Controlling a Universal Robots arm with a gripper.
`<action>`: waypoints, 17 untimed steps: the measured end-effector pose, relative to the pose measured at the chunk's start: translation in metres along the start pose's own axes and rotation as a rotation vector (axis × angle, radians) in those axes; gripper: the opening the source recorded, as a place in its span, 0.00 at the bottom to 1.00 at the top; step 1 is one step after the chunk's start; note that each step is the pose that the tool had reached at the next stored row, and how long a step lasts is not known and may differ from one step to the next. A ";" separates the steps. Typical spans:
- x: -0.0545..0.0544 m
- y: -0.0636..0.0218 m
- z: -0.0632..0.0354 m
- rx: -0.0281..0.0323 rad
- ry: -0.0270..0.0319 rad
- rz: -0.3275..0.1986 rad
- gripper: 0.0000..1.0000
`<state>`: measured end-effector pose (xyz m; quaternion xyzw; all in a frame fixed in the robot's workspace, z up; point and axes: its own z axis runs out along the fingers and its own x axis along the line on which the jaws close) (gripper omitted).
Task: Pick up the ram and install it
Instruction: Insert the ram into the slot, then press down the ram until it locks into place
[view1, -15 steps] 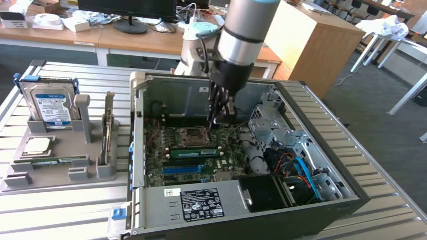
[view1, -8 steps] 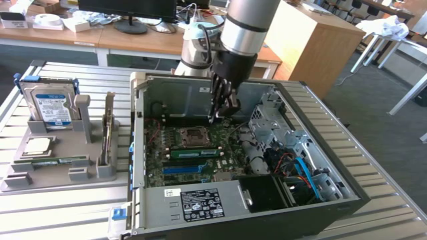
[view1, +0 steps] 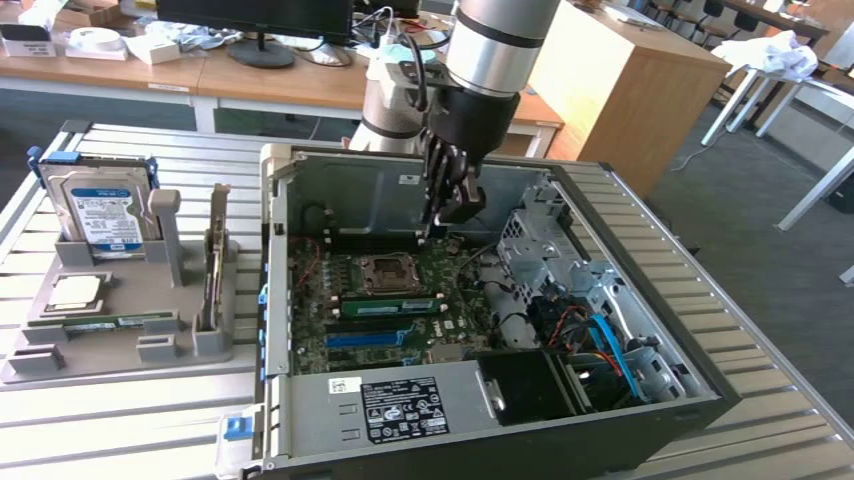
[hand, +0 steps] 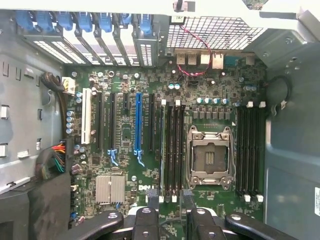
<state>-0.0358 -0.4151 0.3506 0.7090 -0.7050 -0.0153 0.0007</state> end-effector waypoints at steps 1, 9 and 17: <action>0.000 0.0000 0.0000 0.0000 0.0000 0.000 0.31; 0.000 0.0000 -0.0001 -0.0001 0.0001 0.000 0.31; 0.000 0.0000 -0.0001 -0.0001 0.0001 0.000 0.17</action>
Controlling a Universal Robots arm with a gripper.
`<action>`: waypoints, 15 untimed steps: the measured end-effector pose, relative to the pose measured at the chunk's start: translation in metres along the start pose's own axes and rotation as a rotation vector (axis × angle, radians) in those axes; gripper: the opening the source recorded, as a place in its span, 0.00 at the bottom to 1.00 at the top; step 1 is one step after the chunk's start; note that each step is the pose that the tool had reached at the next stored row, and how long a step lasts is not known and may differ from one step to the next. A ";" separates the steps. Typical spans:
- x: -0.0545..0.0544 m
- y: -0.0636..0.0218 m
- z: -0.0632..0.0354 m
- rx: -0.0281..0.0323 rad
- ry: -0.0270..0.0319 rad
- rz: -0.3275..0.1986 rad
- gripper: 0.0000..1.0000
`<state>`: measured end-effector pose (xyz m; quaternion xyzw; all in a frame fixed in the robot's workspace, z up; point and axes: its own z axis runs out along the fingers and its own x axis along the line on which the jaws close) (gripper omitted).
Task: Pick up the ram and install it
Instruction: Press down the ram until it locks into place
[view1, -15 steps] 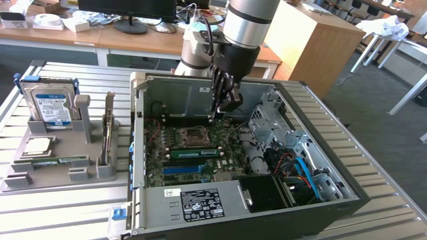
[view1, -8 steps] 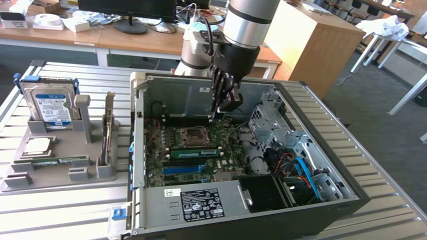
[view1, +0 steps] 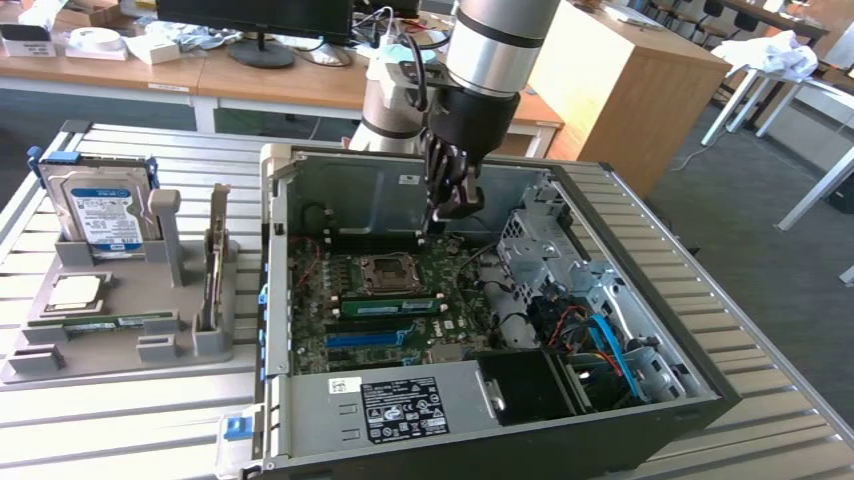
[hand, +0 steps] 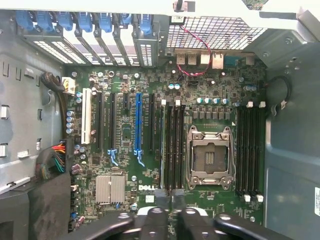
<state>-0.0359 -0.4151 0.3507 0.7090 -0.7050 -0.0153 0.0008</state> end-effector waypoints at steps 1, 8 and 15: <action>0.000 0.0000 0.0000 0.0000 0.0000 0.000 0.17; 0.000 0.0000 0.0000 0.0000 0.0000 0.000 0.10; 0.000 -0.0003 0.0000 0.0001 -0.0009 0.000 0.10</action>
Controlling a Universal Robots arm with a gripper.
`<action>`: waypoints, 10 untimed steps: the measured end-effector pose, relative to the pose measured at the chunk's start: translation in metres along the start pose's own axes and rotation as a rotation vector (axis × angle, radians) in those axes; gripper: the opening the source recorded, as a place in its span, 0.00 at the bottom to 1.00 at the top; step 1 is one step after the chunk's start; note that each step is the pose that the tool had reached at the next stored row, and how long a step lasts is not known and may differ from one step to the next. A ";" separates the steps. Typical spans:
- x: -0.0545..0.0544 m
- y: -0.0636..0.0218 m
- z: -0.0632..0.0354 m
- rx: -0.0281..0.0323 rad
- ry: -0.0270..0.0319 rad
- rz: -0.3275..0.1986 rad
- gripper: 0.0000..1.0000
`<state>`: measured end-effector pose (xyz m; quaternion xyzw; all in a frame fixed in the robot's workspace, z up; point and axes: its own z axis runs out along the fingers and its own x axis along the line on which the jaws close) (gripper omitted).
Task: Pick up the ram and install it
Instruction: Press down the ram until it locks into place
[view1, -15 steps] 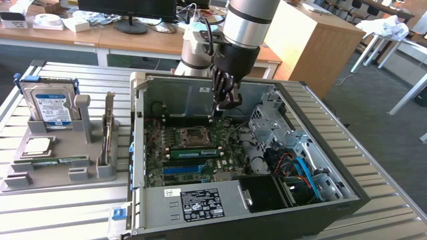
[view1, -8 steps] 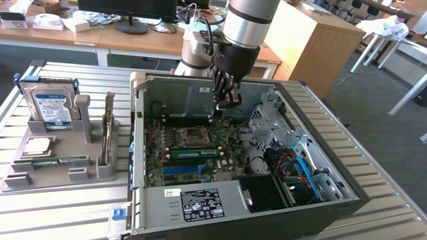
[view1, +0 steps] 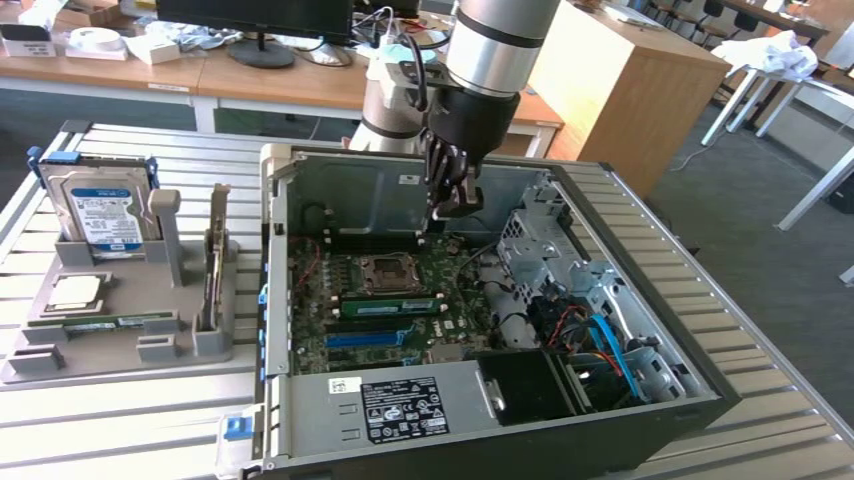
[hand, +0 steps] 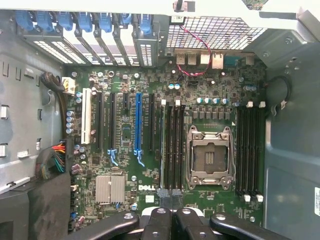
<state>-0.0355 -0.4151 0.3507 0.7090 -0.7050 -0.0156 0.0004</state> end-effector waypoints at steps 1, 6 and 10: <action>0.000 -0.0007 0.0000 -0.0001 -0.0001 0.000 0.10; 0.000 -0.0048 -0.0001 -0.0001 -0.0004 0.000 0.10; 0.000 -0.0099 -0.0002 0.0000 -0.0009 0.000 0.10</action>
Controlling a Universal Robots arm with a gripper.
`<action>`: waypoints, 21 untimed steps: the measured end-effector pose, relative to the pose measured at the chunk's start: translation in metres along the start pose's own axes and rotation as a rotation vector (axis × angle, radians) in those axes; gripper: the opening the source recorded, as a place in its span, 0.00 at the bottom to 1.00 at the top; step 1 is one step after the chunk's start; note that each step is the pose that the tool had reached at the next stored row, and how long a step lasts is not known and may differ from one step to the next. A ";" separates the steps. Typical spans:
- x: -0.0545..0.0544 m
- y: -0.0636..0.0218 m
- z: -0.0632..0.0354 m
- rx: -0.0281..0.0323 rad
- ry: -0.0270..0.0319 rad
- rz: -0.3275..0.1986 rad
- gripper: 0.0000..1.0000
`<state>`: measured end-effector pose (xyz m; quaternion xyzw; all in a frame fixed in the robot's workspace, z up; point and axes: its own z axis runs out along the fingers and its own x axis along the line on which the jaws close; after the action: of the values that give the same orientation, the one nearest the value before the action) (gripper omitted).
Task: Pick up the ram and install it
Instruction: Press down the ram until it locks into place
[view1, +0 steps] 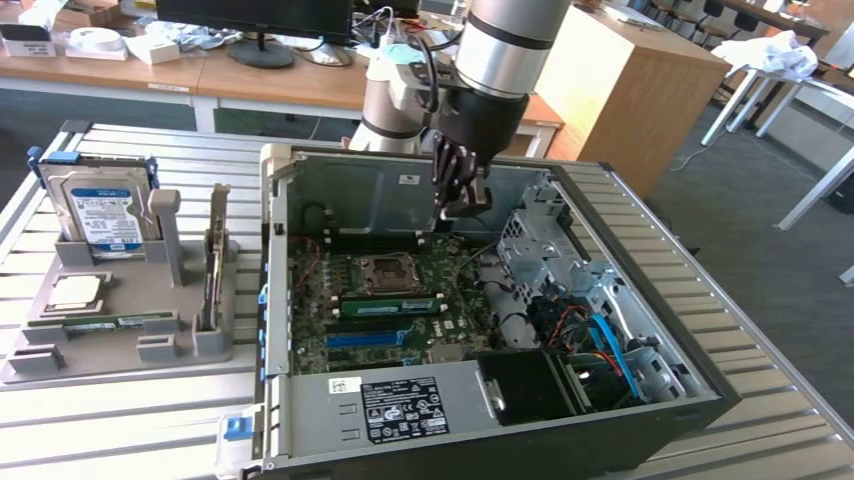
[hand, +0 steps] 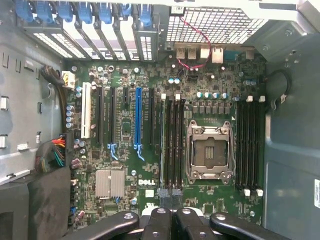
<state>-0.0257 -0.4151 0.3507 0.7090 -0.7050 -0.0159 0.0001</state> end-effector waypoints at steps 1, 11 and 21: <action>0.000 -0.0014 0.0000 0.0000 -0.0002 0.000 0.10; 0.000 -0.0134 -0.0003 0.0000 -0.0021 0.000 0.10; 0.000 -0.0174 -0.0004 0.0000 -0.0026 0.000 0.10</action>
<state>-0.0083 -0.4151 0.3506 0.7090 -0.7050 -0.0169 -0.0008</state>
